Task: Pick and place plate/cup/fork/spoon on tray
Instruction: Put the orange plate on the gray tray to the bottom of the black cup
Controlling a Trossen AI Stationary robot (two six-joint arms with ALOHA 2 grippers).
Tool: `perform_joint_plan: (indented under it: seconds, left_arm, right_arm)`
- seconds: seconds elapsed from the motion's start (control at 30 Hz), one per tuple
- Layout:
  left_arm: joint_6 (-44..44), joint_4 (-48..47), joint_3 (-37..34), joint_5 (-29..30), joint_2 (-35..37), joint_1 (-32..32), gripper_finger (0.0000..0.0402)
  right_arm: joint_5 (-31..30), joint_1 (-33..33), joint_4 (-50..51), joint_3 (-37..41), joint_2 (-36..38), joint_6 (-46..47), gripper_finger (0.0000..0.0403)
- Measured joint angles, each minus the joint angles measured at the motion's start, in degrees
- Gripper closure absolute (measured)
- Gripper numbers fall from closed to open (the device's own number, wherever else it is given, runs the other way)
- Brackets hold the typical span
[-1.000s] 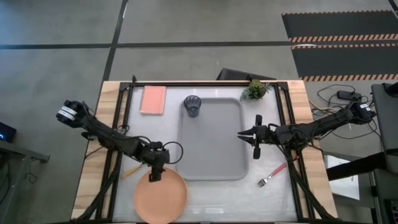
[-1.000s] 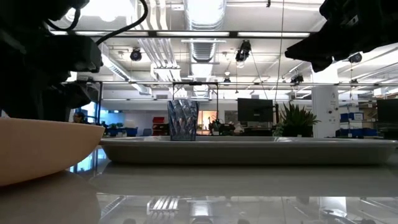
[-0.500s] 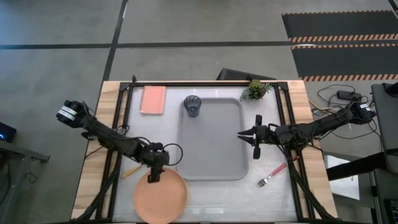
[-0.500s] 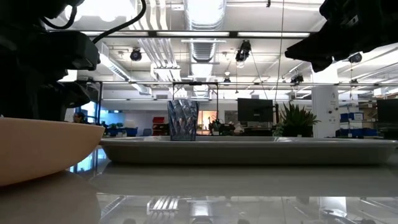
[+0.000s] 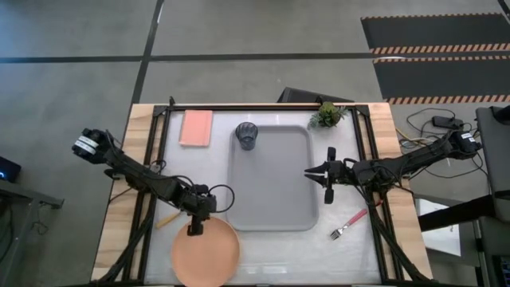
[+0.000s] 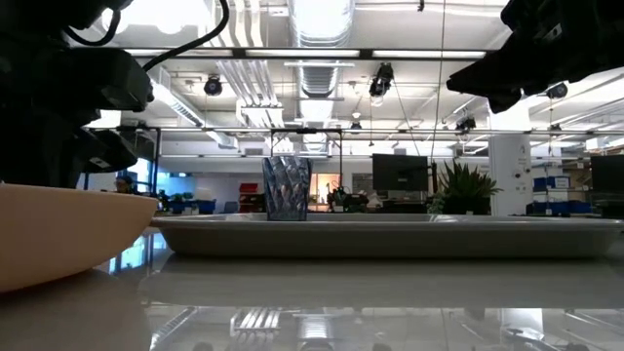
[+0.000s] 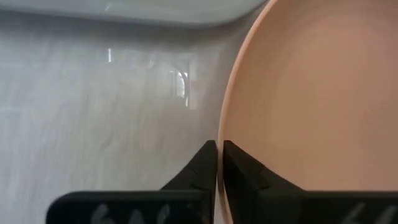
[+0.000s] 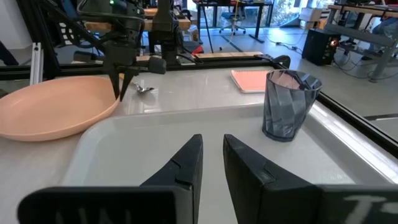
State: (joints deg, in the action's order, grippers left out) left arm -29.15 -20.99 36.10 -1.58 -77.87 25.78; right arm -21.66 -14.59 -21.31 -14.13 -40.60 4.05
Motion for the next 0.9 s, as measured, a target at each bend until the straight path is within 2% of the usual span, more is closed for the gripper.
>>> perform_joint_plan:
  seconds: [0.2, 0.43, 0.7, 0.77, 0.9]
  left_arm:
    - [0.05, -0.01, 0.68, -1.12, 1.45, 0.00, 0.0401]
    - [-2.61, 1.09, 2.09, -1.85, 9.43, -0.36, 0.0401]
    - [-12.59, 6.29, 2.29, 10.88, 19.40, -2.26, 0.0401]
    - [-15.79, 6.66, 2.40, 14.71, 20.32, -3.12, 0.0401]
    - [-17.49, 9.24, 2.36, 18.27, 19.60, -5.13, 0.0401]
  right_arm:
    - [0.01, 0.00, 0.01, 0.00, 0.00, 0.00, 0.0351]
    - [0.08, -0.02, 0.07, 0.00, 0.00, 0.02, 0.0351]
    - [0.19, -0.02, 1.76, -0.02, 0.18, 0.48, 0.0351]
    - [0.19, -0.01, 2.53, -0.02, 0.73, 0.42, 0.0351]
    - [0.19, -0.02, 6.69, -0.71, 3.22, 0.36, 0.0351]
